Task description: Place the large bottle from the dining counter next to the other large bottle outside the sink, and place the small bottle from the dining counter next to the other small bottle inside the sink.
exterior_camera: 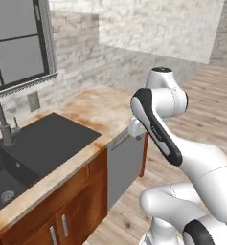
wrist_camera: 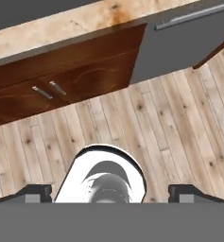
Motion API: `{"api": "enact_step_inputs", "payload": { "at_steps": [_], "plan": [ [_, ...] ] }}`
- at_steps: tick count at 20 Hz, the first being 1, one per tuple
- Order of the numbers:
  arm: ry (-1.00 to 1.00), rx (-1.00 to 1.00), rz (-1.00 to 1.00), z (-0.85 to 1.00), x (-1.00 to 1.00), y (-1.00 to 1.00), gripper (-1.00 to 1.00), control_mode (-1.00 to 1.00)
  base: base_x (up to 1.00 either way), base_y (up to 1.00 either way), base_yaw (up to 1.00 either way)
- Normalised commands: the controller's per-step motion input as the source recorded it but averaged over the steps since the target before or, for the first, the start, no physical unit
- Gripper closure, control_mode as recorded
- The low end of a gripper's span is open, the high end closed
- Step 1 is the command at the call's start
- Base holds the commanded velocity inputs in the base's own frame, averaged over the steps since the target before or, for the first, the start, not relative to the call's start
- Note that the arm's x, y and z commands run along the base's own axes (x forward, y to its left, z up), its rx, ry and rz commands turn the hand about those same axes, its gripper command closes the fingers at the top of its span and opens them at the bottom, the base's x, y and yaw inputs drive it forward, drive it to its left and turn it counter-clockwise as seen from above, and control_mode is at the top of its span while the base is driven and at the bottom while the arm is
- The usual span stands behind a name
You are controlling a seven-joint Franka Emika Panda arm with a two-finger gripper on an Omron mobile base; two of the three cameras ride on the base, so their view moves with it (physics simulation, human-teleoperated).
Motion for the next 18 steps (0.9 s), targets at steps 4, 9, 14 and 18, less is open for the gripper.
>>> {"api": "enact_step_inputs", "payload": {
  "at_steps": [4,9,14,18],
  "plan": [
    [0.0,0.0,0.0,0.0,0.0,0.0,-1.0,1.0,0.31,-0.75,-0.63],
    [0.0,0.0,0.0,0.0,0.0,0.0,-1.0,1.0,0.61,-0.74,-0.54],
    [0.0,0.0,0.0,0.0,0.0,0.0,-1.0,1.0,0.67,-0.72,-0.51],
    [0.0,0.0,0.0,0.0,0.0,0.0,-1.0,1.0,0.75,-0.71,-0.46]
  ]
}}
